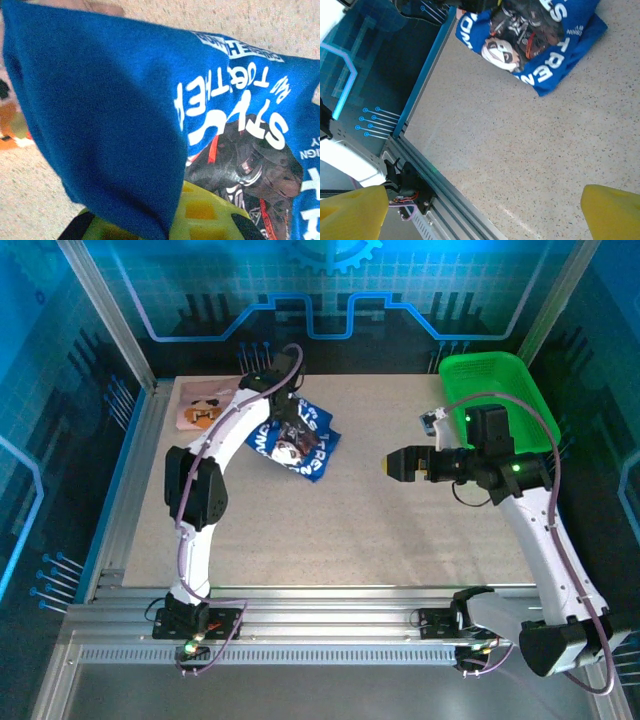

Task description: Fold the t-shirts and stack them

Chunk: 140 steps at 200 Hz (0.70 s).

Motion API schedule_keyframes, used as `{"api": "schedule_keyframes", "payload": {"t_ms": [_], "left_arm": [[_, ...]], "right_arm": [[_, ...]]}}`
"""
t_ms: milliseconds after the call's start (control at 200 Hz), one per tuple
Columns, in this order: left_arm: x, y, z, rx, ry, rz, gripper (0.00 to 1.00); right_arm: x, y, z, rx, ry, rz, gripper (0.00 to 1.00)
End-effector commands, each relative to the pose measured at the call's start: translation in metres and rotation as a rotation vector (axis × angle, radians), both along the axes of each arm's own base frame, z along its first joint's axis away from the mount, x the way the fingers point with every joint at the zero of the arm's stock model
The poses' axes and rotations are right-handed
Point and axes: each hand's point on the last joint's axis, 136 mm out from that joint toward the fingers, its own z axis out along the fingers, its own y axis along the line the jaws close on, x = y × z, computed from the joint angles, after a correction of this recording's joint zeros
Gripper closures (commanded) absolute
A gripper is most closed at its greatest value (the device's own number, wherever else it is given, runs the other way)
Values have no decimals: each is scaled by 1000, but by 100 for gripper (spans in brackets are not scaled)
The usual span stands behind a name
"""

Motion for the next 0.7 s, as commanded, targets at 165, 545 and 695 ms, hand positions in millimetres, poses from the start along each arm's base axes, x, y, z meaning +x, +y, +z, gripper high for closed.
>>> {"api": "schedule_keyframes", "payload": {"t_ms": [165, 545, 695], "left_arm": [[44, 24, 69, -11, -202, 10, 100], [69, 67, 79, -47, -238, 75, 100], [70, 79, 86, -50, -251, 90, 100]], "right_arm": [[9, -2, 7, 15, 21, -32, 0], [12, -5, -10, -6, 66, -54, 0], [16, -5, -12, -4, 78, -60, 0]]}}
